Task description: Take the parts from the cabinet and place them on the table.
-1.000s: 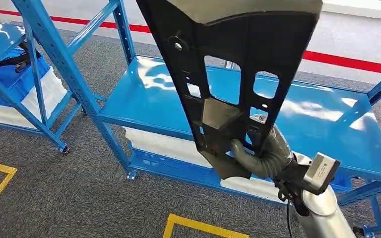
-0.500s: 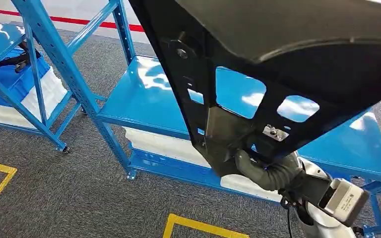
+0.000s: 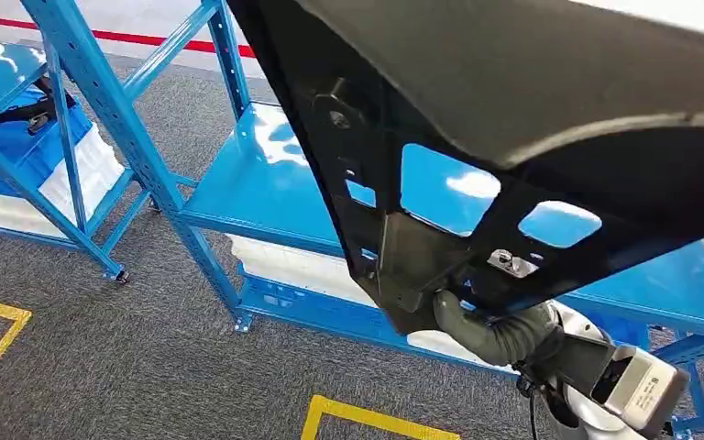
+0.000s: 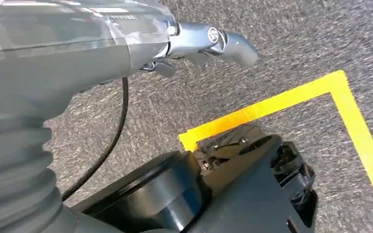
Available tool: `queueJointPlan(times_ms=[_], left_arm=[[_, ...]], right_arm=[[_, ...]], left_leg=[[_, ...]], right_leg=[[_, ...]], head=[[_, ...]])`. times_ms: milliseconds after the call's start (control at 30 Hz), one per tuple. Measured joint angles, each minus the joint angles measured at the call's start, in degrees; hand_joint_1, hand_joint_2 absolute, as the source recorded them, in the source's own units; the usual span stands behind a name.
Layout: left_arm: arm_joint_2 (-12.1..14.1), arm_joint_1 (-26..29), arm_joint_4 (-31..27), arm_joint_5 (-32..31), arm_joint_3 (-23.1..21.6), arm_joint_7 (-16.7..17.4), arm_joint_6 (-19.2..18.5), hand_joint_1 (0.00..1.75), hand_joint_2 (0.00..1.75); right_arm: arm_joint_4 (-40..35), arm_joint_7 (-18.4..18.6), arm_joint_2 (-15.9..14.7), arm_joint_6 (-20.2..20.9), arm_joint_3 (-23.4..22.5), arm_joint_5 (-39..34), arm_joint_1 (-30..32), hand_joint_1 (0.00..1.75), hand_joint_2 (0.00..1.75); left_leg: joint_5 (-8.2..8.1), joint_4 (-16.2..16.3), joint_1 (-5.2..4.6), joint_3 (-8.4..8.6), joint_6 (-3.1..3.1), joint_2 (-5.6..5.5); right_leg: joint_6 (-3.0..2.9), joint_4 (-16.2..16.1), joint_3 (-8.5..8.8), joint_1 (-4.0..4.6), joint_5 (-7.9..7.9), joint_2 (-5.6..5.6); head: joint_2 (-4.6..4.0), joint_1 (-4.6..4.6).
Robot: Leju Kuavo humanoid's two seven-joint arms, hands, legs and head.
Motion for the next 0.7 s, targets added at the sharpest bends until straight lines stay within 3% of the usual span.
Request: queueJointPlan(times_ms=[500, 700], left_arm=[[0.13, -0.03, 0.0, -0.5, 0.0, 0.28, 0.46, 0.0, 1.75], [0.28, -0.02, 0.0, -0.52, 0.0, 0.2, 0.26, 0.0, 1.75]], right_arm=[[0.11, 0.24, 0.0, -0.22, 0.26, 0.02, 0.6, 1.75, 1.75], [0.35, 0.39, 0.17, -0.77, 0.26, 0.22, 0.6, 1.75, 1.75]], left_leg=[[0.0, 0.0, 0.0, 0.0, 0.0, 0.0], [-0.17, 0.09, -0.65, -0.04, 0.26, -0.02]], right_leg=[[0.0, 0.0, 0.01, 0.0, 0.0, 0.0], [0.15, -0.05, 0.01, -0.41, -0.01, -0.02]], head=[[0.0, 0.0], [0.0, 0.0]])
